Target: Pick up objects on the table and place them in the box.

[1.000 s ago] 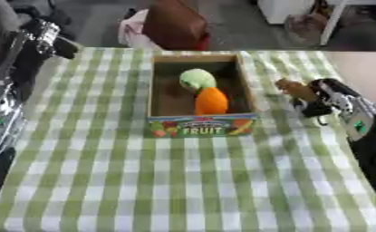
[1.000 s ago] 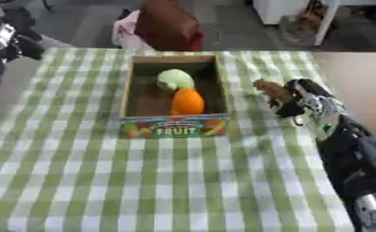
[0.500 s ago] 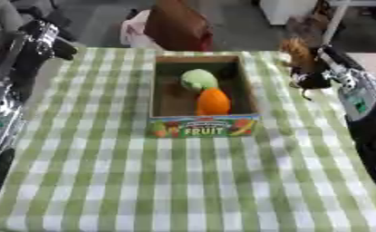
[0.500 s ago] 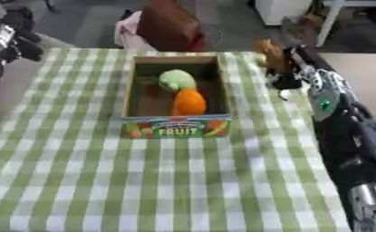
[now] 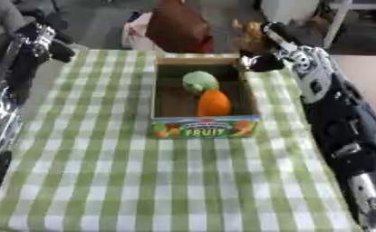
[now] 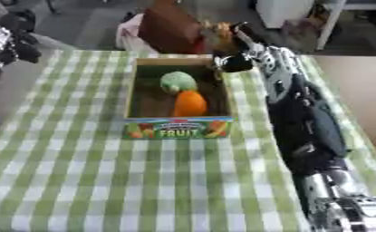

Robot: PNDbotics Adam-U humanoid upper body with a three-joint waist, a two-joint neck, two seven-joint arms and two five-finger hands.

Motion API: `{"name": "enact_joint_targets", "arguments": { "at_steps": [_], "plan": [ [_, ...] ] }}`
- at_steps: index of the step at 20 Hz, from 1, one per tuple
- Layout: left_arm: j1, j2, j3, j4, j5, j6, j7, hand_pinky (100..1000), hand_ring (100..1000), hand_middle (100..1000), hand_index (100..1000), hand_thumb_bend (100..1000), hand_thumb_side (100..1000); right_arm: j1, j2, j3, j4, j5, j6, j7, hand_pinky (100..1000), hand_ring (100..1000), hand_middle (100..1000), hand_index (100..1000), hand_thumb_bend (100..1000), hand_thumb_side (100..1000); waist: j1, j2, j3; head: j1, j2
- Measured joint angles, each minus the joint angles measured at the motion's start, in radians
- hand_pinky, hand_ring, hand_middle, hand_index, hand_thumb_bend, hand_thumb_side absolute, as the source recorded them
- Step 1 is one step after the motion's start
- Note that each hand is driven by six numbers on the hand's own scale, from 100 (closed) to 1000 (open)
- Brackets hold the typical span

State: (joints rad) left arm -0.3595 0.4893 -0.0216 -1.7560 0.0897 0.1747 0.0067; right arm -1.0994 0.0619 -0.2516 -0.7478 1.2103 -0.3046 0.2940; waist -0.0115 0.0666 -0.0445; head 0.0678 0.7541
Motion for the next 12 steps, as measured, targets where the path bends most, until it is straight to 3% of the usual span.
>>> {"name": "enact_joint_targets", "arguments": {
  "at_steps": [7,12],
  "plan": [
    [0.017,-0.019,0.000,-0.030,0.016,0.002,-0.006,627,569,574,772,264,818,0.063,0.114,-0.026,-0.026,0.176,0.037,0.044,626,604,646,759,145,363,0.005,0.011,0.039,-0.009,-0.007],
    [0.037,-0.026,0.001,-0.041,0.022,0.003,-0.004,628,568,572,772,257,827,0.089,0.143,-0.033,-0.032,0.245,0.036,0.077,722,771,778,853,306,552,0.009,0.015,0.051,-0.011,-0.009]
  ]
}}
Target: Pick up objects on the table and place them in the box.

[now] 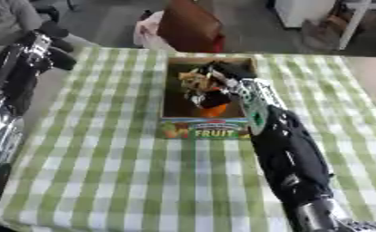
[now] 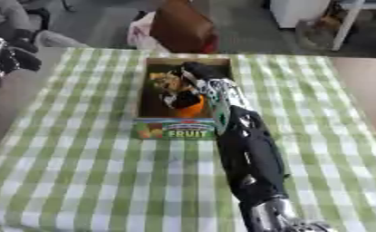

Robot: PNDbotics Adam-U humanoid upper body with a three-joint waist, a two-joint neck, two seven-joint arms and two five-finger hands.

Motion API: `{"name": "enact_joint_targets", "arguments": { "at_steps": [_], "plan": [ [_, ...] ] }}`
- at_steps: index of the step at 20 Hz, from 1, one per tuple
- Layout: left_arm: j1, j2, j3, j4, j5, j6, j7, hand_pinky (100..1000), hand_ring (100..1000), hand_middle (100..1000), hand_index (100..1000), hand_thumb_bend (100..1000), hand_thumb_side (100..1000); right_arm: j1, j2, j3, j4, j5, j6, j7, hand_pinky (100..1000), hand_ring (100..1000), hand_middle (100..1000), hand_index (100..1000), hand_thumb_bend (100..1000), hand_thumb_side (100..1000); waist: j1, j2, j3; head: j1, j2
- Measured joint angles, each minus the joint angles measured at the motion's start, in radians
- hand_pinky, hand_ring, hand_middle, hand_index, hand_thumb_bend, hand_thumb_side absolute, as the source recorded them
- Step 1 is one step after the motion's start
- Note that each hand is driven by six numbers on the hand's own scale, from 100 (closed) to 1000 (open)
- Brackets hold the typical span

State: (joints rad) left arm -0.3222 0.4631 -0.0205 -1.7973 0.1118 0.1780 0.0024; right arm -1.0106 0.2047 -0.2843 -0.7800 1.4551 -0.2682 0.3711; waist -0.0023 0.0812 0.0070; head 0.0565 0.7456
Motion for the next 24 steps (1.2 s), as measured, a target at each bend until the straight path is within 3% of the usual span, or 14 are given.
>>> {"name": "enact_joint_targets", "arguments": {
  "at_steps": [5,10,16,17,19,20,21,22,24],
  "plan": [
    [0.010,-0.006,0.005,-0.001,0.003,0.002,0.001,630,569,573,772,248,834,0.003,0.006,-0.001,-0.008,0.027,0.004,0.037,793,856,847,902,516,688,0.000,0.000,0.006,-0.003,0.000],
    [0.014,-0.007,0.006,-0.001,0.003,0.004,-0.002,632,570,573,773,244,838,-0.017,-0.003,-0.006,-0.013,0.036,0.006,0.056,854,894,872,915,514,658,-0.004,0.000,0.007,-0.004,0.000],
    [0.024,-0.007,0.008,0.001,0.003,0.005,-0.005,633,570,574,773,241,840,-0.073,-0.065,-0.011,-0.013,-0.025,-0.019,0.069,835,873,852,899,481,556,-0.013,-0.002,0.005,-0.004,0.000],
    [0.025,-0.007,0.011,0.002,0.003,0.005,-0.005,634,570,574,773,239,839,-0.078,-0.077,-0.011,-0.014,-0.047,-0.022,0.064,816,857,840,889,398,479,-0.014,-0.002,0.004,-0.004,0.000],
    [0.029,-0.007,0.013,0.002,0.005,0.003,-0.005,634,570,574,773,236,839,-0.082,-0.102,-0.009,-0.019,-0.092,-0.030,0.047,789,836,826,878,250,410,-0.014,-0.004,0.004,-0.002,0.000],
    [0.033,-0.007,0.016,0.002,0.007,0.002,-0.005,635,571,574,773,235,839,-0.082,-0.117,-0.006,-0.024,-0.119,-0.033,0.034,785,832,824,876,216,405,-0.014,-0.004,0.004,-0.001,0.000],
    [0.036,-0.007,0.018,0.002,0.011,0.001,-0.004,635,571,574,773,232,839,-0.082,-0.131,-0.003,-0.030,-0.148,-0.035,0.020,767,818,817,869,100,406,-0.014,-0.004,0.004,0.000,0.000],
    [0.041,-0.007,0.020,0.002,0.013,-0.001,-0.003,635,571,574,773,197,857,-0.081,-0.146,0.000,-0.036,-0.181,-0.036,0.004,745,800,806,860,100,415,-0.014,-0.004,0.004,0.001,0.000],
    [0.053,-0.007,0.026,0.001,0.017,-0.005,0.001,634,570,574,772,226,840,-0.078,-0.177,0.008,-0.048,-0.258,-0.031,-0.030,729,787,799,855,100,393,-0.013,-0.004,0.003,0.003,0.000]
  ]
}}
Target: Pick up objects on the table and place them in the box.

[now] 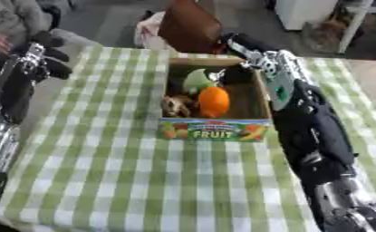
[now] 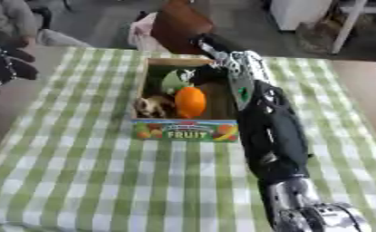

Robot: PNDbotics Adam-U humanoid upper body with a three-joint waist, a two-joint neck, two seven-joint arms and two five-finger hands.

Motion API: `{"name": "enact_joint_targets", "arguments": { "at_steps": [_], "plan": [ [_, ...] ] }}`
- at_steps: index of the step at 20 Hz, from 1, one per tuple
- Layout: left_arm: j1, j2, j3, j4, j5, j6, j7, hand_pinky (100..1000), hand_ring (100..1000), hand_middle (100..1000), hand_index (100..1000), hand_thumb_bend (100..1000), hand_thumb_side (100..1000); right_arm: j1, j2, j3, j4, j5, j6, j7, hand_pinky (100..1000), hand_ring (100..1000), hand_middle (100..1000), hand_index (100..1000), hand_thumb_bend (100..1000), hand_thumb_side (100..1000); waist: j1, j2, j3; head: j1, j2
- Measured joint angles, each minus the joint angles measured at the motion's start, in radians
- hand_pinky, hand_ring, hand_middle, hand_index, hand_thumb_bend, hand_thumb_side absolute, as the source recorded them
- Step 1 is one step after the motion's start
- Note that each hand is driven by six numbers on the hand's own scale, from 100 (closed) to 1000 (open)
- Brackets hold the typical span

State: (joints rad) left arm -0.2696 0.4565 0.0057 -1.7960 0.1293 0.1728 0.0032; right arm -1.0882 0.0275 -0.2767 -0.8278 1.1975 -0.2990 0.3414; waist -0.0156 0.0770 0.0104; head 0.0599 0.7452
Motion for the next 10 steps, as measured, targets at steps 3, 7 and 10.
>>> {"name": "enact_joint_targets", "arguments": {
  "at_steps": [3,7,10],
  "plan": [
    [0.022,0.000,0.010,-0.002,0.004,-0.007,0.007,633,570,573,771,212,841,0.028,-0.044,0.018,-0.027,-0.139,0.008,-0.046,692,759,775,842,100,385,0.000,0.000,-0.002,0.002,0.000],
    [0.048,0.000,0.023,-0.003,0.006,-0.019,0.019,631,570,572,765,207,834,0.080,-0.104,0.055,-0.080,-0.354,0.012,-0.076,677,748,764,834,100,362,0.001,0.000,-0.005,0.012,0.000],
    [0.064,0.000,0.031,-0.010,0.012,-0.033,0.032,628,568,569,758,188,826,0.126,-0.144,0.089,-0.131,-0.497,0.007,-0.078,670,742,759,833,100,364,0.001,0.000,-0.009,0.016,0.000]
  ]
}}
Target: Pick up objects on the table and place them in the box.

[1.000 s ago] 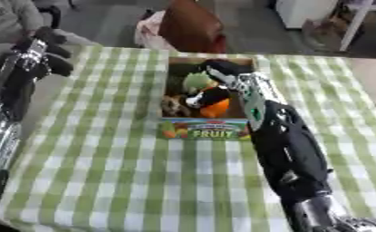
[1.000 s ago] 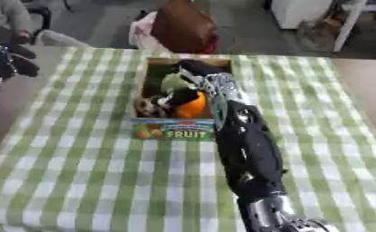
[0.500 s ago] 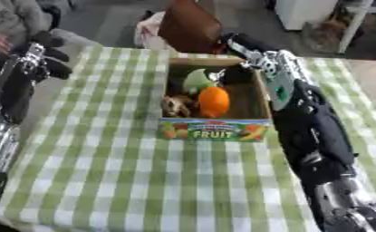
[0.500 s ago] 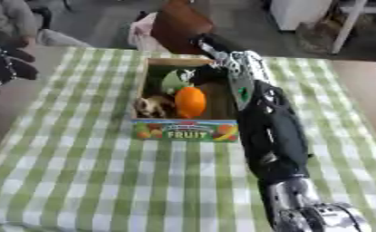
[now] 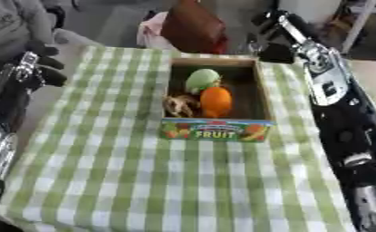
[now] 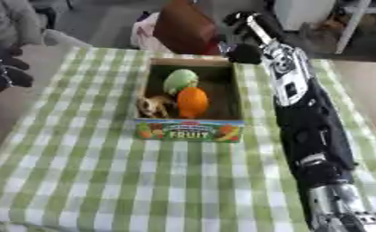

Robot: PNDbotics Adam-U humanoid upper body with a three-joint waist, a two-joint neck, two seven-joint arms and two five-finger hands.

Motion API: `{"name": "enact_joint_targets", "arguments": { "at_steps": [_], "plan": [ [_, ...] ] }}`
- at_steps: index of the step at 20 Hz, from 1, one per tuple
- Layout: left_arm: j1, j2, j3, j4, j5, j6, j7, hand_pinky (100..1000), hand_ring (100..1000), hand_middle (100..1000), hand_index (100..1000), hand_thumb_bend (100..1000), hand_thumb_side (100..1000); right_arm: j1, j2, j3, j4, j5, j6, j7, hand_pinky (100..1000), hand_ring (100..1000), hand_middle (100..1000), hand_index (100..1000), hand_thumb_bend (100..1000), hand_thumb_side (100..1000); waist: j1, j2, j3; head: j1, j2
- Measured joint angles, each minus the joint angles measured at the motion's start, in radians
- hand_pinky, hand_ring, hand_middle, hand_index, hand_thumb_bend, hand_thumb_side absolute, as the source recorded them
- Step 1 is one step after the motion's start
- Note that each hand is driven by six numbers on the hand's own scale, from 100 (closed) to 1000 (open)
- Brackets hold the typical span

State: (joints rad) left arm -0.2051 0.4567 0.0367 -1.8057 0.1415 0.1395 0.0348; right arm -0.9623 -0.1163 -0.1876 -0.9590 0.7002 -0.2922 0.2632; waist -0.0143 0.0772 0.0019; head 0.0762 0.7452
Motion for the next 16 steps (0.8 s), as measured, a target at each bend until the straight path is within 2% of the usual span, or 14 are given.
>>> {"name": "enact_joint_targets", "arguments": {
  "at_steps": [4,8,16],
  "plan": [
    [0.020,0.000,0.007,-0.011,0.010,-0.028,0.011,625,566,562,746,138,811,0.068,-0.044,0.036,-0.074,-0.147,-0.005,0.012,654,727,748,829,100,374,0.000,0.000,-0.007,-0.003,0.000],
    [0.037,-0.006,0.010,-0.025,0.020,-0.055,0.016,618,558,552,737,112,805,0.139,-0.083,0.048,-0.159,-0.268,0.008,0.027,640,714,738,825,100,382,0.000,0.001,-0.007,-0.009,0.000],
    [0.055,-0.027,0.015,-0.042,0.036,-0.087,0.022,610,543,535,723,100,800,0.225,-0.116,0.058,-0.280,-0.406,0.045,0.055,626,698,726,820,100,394,0.001,0.010,-0.015,-0.029,0.000]
  ]
}}
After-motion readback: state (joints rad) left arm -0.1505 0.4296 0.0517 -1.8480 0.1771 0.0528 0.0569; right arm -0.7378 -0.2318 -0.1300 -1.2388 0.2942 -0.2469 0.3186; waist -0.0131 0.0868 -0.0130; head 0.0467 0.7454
